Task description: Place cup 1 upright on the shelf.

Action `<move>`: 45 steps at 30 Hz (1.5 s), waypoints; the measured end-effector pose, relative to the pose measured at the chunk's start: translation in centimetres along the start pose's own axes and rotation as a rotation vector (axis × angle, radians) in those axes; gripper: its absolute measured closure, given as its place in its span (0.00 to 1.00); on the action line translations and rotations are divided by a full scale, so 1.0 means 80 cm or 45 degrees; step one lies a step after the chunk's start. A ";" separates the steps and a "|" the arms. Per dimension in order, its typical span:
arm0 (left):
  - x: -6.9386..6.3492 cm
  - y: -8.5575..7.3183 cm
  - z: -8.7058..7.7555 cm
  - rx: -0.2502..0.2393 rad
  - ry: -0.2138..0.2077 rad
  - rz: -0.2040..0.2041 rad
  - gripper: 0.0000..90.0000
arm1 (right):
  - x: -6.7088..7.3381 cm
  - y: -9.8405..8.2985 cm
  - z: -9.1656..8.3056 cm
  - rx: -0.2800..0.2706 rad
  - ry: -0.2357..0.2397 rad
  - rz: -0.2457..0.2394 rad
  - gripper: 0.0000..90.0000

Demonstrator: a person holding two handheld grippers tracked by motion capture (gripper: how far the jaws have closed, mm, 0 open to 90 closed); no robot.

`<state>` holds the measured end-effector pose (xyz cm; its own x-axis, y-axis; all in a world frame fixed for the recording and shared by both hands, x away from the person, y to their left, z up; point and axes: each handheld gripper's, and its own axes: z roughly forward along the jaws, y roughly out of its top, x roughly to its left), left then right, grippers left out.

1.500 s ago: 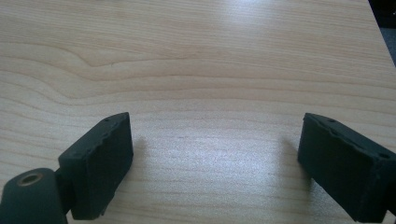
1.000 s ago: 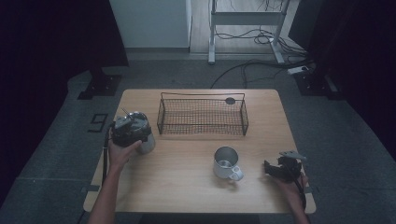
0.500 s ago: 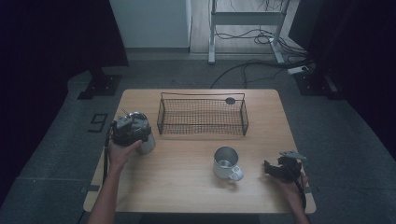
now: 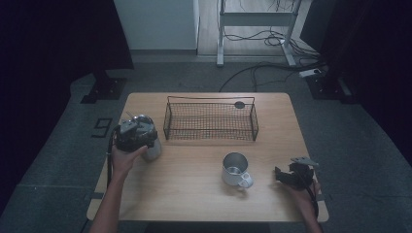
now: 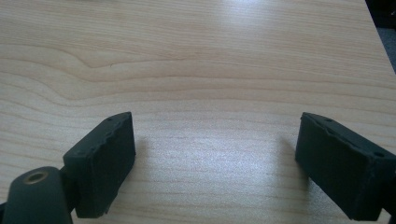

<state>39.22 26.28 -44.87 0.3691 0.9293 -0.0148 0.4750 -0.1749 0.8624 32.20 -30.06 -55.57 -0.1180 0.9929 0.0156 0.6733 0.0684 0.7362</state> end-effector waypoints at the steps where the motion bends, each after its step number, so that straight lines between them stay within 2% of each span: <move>1: -0.001 0.001 -0.002 -0.002 -0.002 -0.002 0.04 | 0.000 0.000 0.000 0.000 0.000 0.000 0.13; 13: -0.003 0.015 -0.022 -0.028 0.007 0.003 0.04 | 0.000 0.000 0.000 -0.001 0.000 0.000 0.13; 17: -0.004 0.018 -0.029 -0.048 -0.001 -0.012 0.04 | 0.000 0.000 0.000 0.001 -0.002 0.000 0.13; 34: -0.012 0.034 -0.046 -0.081 -0.005 0.000 0.04 | 0.000 0.000 0.000 0.001 -0.002 0.000 0.14; 45: -0.023 0.048 -0.049 -0.090 -0.012 0.028 0.04 | 0.000 0.000 0.000 -0.001 -0.001 0.001 0.14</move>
<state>37.21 25.14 -39.58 0.3867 0.9222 -0.0001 0.4095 -0.1717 0.8960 32.19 -30.06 -55.56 -0.1170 0.9930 0.0158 0.6730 0.0675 0.7366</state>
